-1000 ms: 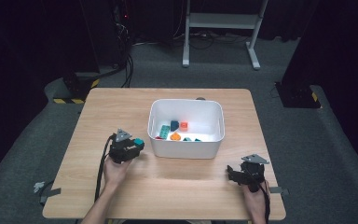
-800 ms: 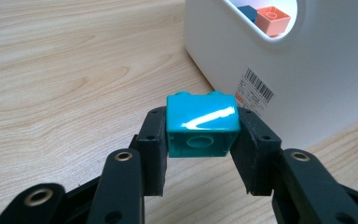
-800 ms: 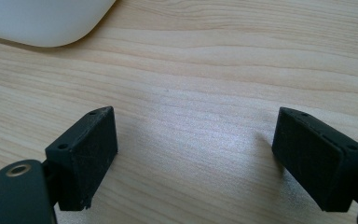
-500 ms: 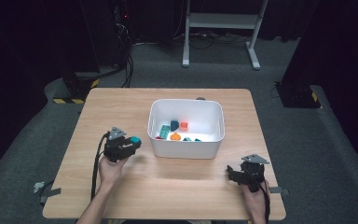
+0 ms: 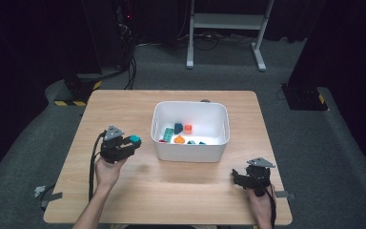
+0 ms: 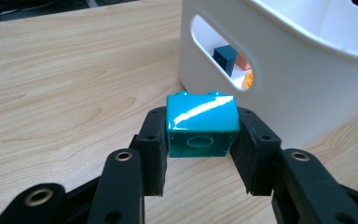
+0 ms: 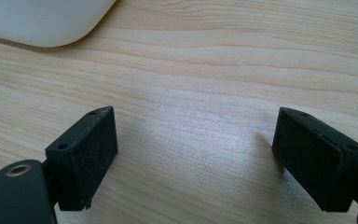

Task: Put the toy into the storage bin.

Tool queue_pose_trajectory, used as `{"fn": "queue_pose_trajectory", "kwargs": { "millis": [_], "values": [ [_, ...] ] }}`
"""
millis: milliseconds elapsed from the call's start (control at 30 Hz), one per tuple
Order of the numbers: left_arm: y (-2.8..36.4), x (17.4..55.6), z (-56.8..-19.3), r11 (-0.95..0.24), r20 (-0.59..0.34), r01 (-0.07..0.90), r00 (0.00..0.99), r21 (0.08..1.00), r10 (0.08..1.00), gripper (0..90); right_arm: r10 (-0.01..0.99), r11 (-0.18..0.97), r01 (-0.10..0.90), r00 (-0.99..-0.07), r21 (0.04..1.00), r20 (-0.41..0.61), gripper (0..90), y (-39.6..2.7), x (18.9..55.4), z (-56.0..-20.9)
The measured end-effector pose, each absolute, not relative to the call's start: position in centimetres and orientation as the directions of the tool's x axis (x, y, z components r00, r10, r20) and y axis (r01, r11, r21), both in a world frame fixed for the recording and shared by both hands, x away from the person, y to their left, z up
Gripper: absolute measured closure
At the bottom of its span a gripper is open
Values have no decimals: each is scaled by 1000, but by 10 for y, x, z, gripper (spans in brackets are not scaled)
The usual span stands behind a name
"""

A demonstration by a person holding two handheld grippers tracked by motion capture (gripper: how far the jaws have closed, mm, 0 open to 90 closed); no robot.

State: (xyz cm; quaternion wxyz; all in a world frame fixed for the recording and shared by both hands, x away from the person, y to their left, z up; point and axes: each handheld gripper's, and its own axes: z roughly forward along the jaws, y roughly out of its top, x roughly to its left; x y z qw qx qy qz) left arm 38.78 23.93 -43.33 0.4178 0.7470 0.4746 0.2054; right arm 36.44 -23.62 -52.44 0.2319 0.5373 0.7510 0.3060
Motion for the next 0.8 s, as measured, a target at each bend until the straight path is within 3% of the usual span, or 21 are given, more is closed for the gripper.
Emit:
{"fn": "queue_pose_trajectory", "kwargs": {
  "millis": [267, 800],
  "values": [
    [238, 385, -416, -243, -49, 515, 489, 822, 871, 584, 949, 235, 665, -315, 709, -20, 138, -236, 364, -524],
    [232, 392, -377, -217, -89, 471, 545, 855, 833, 584, 949, 235, 665, -315, 709, -19, 138, -236, 364, -524]
  ]
}}
